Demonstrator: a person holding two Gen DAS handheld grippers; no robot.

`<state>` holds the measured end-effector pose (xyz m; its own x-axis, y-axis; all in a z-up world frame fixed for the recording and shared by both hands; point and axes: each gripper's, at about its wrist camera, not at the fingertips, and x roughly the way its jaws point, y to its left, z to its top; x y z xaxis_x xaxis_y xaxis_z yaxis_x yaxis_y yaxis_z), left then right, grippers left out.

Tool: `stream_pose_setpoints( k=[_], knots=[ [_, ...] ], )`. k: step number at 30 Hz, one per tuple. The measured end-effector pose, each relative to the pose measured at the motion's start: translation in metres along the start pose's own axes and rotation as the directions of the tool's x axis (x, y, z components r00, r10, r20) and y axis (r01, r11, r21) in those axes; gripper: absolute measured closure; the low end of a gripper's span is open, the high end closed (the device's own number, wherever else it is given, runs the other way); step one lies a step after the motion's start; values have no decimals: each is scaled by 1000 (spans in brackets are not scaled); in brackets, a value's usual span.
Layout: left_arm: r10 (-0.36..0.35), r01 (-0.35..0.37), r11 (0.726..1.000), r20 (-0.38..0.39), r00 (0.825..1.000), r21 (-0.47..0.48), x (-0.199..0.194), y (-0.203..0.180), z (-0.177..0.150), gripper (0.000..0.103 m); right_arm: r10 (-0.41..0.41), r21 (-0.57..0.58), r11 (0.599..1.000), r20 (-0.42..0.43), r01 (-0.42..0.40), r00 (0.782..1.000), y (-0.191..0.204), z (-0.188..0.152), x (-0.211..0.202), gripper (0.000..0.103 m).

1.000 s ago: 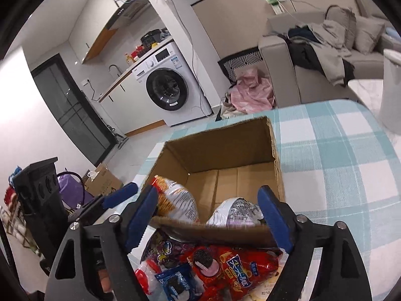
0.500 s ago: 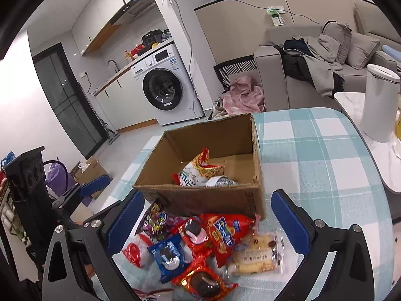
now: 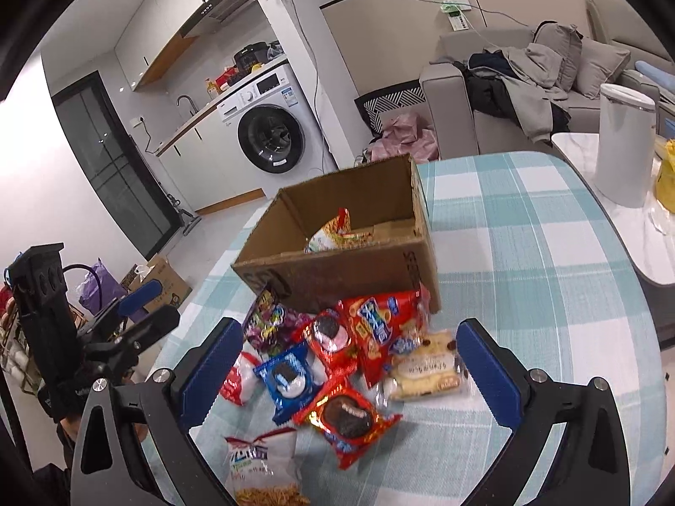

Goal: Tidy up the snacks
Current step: 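Grasp the white noodle-snack bag with the right gripper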

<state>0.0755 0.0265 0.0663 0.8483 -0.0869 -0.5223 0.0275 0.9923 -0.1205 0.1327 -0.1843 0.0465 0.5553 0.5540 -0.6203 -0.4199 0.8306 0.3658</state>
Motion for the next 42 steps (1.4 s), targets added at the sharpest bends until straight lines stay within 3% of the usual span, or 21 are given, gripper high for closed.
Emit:
stream_pose_setpoints(
  k=[9, 26, 42],
  knots=[
    [17, -17, 1000, -18, 1000, -9, -14, 3, -28, 1, -30, -8, 1000, -47, 30, 998, -6, -33, -3, 0],
    [-2, 0, 1000, -135, 991, -15, 12, 2, -68, 1, -61, -64, 997, -130, 53, 990, -4, -63, 18, 0],
    [-26, 28, 1000, -190, 981, 11, 11, -13, -94, 1, -2, -61, 998, -198, -10, 980, 9, -91, 20, 0]
  ],
)
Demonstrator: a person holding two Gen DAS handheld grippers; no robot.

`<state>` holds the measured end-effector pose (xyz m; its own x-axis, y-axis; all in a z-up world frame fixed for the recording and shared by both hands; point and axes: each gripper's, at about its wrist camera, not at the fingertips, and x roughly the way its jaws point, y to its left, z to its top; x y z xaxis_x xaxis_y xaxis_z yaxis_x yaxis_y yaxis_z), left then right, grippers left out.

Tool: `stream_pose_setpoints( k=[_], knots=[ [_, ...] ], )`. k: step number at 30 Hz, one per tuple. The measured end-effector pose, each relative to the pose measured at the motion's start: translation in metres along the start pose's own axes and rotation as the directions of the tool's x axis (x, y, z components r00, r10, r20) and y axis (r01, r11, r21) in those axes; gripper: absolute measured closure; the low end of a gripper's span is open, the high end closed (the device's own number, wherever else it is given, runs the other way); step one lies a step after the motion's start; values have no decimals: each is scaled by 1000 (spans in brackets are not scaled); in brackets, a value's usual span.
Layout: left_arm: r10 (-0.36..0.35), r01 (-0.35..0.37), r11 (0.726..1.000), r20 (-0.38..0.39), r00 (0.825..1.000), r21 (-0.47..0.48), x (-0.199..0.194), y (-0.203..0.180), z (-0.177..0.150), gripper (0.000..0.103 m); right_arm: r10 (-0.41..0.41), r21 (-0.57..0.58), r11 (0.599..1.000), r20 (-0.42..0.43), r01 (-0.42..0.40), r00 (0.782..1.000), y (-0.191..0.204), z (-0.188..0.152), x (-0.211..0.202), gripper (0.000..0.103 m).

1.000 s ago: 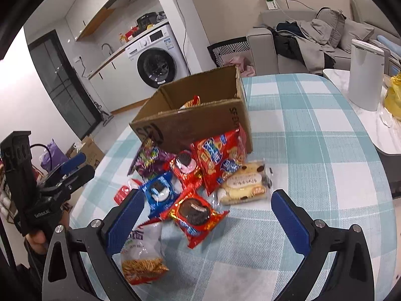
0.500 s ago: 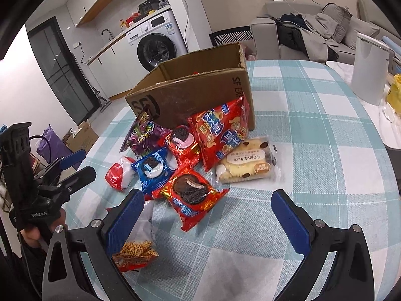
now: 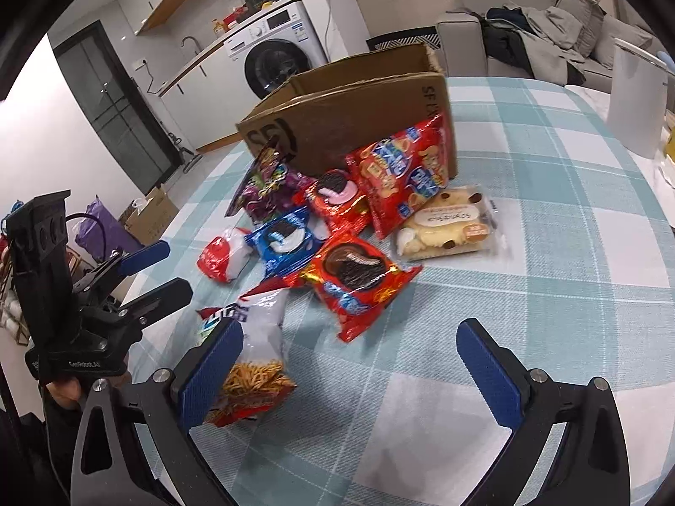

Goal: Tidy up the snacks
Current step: 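Grasp the white noodle-snack bag with the right gripper, then grasp the red-and-white bag with the left gripper while the right holds its bag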

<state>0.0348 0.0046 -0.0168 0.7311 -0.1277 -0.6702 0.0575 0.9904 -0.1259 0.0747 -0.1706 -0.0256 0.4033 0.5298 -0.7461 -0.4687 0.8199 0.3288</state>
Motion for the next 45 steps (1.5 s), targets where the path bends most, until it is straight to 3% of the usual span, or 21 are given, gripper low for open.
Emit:
stream_pose_setpoints(
  k=[14, 23, 36, 45],
  knots=[
    [19, -20, 1000, -32, 999, -24, -3, 14, -12, 1, 136, -33, 990, -63, -138, 989, 28, -5, 20, 1],
    [34, -37, 998, -47, 998, -50, 5, 24, -12, 1, 181, -82, 978, -106, -190, 978, 46, -8, 33, 6],
    [58, -64, 994, -75, 996, -83, 17, 39, -10, 1, 162, -156, 970, -151, -186, 975, 63, -12, 52, 40],
    [68, -77, 992, -95, 993, -99, 27, 45, -8, 1, 196, -154, 966, -99, -210, 976, 59, -12, 46, 50]
  ],
)
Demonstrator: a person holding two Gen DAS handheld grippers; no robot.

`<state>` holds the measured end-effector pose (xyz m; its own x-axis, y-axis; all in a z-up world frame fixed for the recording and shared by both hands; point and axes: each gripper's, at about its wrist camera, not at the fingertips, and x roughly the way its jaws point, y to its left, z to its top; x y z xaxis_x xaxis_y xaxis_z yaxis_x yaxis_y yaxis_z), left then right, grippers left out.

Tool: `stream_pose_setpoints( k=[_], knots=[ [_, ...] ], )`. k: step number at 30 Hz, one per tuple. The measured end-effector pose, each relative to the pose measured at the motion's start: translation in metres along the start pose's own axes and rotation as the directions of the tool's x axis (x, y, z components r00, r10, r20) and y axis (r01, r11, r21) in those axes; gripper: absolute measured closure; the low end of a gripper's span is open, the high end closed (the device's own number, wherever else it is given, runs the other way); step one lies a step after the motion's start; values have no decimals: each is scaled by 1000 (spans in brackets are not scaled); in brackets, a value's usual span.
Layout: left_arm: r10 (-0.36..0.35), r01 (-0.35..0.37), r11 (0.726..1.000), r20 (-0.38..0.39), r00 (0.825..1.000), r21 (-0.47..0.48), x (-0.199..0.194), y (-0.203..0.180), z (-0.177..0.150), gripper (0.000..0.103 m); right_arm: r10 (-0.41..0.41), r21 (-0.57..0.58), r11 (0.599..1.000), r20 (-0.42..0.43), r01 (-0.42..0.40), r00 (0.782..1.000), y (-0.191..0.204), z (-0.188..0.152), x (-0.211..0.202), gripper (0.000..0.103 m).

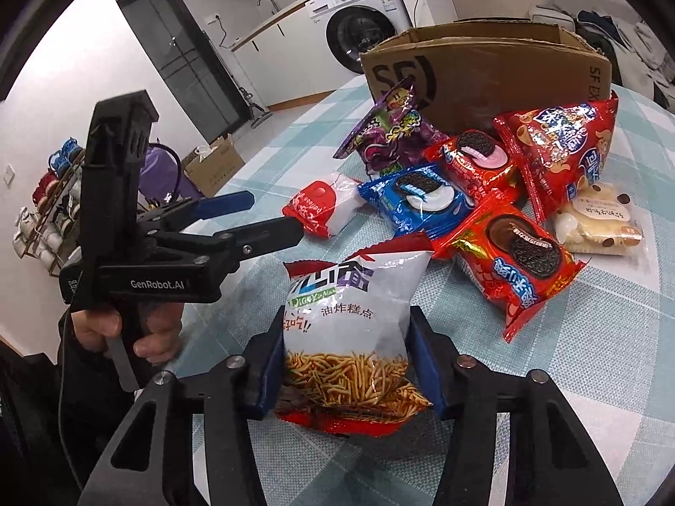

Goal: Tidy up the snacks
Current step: 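Grasp the red-and-white bag with the left gripper while the right holds its bag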

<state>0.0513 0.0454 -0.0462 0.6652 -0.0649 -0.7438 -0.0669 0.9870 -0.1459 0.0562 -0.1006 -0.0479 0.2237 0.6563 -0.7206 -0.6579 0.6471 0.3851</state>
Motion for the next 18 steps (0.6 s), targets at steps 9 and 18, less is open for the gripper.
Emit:
stream_pose_setpoints(
  k=[9, 18],
  knots=[
    [-4, 4, 1000, -7, 1000, 5, 2, 0, 1, 1, -11, 16, 1000, 89, 10, 996, -5, 2, -30, 51],
    [49, -48, 999, -49, 998, 23, 22, -2, 9, 1, -55, 61, 997, 171, 45, 984, -16, 9, -58, 51]
  ],
)
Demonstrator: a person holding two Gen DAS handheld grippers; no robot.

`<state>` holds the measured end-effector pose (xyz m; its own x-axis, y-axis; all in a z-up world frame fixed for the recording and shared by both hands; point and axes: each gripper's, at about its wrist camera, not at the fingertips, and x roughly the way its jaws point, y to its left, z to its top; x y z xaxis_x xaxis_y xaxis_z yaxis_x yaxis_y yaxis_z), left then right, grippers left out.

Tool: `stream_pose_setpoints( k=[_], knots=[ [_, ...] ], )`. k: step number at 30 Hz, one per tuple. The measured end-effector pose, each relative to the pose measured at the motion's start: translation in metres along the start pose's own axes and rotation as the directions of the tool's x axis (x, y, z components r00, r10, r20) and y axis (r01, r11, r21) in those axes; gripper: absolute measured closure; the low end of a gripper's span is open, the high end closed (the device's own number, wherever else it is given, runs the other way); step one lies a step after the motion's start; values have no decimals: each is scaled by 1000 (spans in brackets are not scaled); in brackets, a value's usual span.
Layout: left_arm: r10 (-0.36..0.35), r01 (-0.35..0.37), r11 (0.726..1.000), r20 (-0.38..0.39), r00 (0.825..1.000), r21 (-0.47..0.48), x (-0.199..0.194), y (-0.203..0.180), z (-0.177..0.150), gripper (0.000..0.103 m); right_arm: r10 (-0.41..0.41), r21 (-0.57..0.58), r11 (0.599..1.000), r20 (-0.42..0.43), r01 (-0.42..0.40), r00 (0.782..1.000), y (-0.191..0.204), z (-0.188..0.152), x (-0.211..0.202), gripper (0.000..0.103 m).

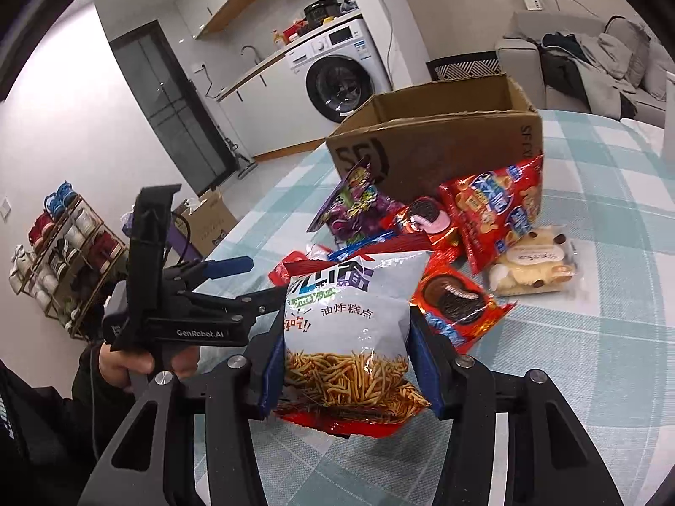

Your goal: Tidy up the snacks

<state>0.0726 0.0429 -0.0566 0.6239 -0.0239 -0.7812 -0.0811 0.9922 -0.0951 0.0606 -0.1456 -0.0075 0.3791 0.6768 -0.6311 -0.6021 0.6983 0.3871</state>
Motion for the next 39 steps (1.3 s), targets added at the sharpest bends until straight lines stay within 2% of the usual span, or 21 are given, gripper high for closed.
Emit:
stream_pose_setpoints(
  k=[6, 9, 14, 21, 23, 28, 29, 39],
  knots=[
    [20, -20, 1000, -22, 1000, 7, 13, 0, 7, 1, -27, 30, 999, 13, 27, 1000, -11, 3, -10, 51],
    [9, -8, 1000, -31, 999, 17, 18, -1, 10, 5, -33, 40, 999, 15, 33, 999, -15, 3, -13, 51],
    [-17, 18, 1000, -46, 999, 23, 25, -3, 14, 22, -45, 50, 998, 17, 44, 999, -19, 5, -12, 51],
    [-74, 75, 997, -37, 997, 33, 21, -6, 12, 36, -58, 61, 997, 16, 56, 998, -22, 5, -11, 50],
    [-83, 84, 996, -34, 996, 33, 21, -7, 12, 44, -61, 63, 996, 17, 60, 998, -23, 5, -12, 51],
    [-94, 94, 994, -12, 996, 49, 16, -10, 11, 50, -66, 69, 996, 25, 64, 997, -24, 7, -14, 51],
    [-98, 98, 994, -8, 995, 52, 14, -10, 10, 57, -67, 71, 995, 25, 65, 997, -24, 7, -15, 51],
    [-138, 137, 990, 5, 990, 38, -4, -6, -4, 61, -73, 88, 994, 35, 69, 997, -29, 8, -18, 51]
  ],
)
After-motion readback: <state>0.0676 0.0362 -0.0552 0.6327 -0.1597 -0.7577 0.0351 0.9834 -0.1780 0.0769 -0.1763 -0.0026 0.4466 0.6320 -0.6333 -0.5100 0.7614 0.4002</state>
